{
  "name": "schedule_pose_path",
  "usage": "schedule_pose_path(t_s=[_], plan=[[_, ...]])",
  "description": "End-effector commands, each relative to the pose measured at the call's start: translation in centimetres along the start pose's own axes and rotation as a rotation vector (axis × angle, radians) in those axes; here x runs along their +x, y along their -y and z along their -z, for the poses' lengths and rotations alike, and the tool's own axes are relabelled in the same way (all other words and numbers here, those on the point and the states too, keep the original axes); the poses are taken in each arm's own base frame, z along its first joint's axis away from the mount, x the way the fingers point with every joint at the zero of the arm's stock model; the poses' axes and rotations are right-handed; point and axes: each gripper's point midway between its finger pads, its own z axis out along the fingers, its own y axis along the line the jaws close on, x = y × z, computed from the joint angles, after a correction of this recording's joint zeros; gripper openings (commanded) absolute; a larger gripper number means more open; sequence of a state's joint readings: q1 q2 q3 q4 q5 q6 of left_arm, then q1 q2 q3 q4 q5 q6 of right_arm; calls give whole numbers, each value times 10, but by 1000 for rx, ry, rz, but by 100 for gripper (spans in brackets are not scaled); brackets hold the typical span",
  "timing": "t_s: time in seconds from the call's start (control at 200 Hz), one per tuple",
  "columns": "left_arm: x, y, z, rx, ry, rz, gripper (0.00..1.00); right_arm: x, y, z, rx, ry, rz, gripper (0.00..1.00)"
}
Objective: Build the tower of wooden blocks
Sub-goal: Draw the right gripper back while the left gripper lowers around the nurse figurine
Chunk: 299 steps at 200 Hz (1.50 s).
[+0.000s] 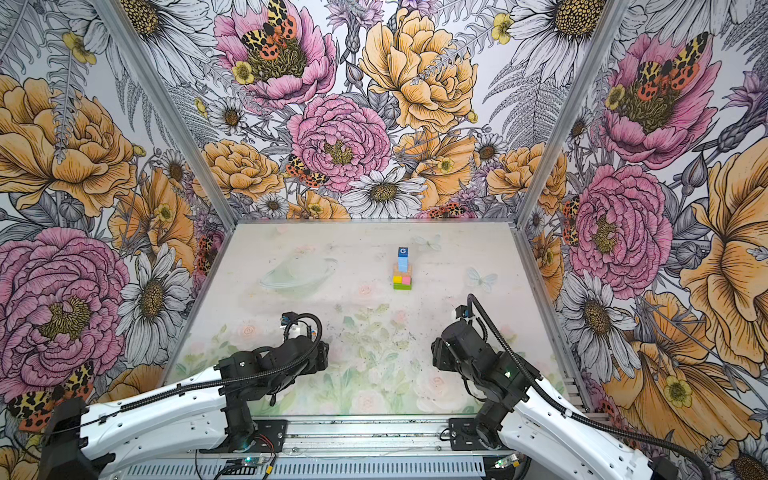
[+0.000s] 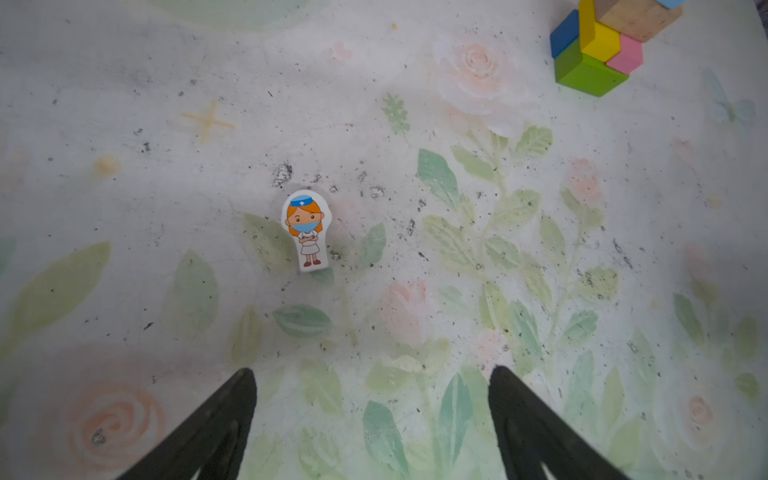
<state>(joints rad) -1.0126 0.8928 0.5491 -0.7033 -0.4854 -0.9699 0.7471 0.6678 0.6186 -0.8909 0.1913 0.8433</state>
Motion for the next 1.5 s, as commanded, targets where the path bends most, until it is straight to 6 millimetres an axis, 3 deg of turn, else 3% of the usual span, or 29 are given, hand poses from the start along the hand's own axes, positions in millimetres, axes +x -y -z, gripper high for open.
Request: schedule_pose_path(t_s=[0.0,0.205,0.405,0.58,0.986,1.491], plan=[[2,-14,-9,-59,-29,14,88,-7,-12,-4,-34,20,24,64],[1,-24,-33,-94,-72,37,86,-14,-19,-7,-52,38,51,67],[0,-22,-52,-96,-91,32,84,-19,-24,-7,-51,43,73,69],[1,-21,-68,-124,-123,14,71,-26,-32,-7,-62,41,85,72],[6,-23,-89,-195,-162,-35,61,-34,-35,-6,-59,39,102,73],[10,-26,-97,-212,-202,-38,19,-40,-37,-1,-82,49,92,74]])
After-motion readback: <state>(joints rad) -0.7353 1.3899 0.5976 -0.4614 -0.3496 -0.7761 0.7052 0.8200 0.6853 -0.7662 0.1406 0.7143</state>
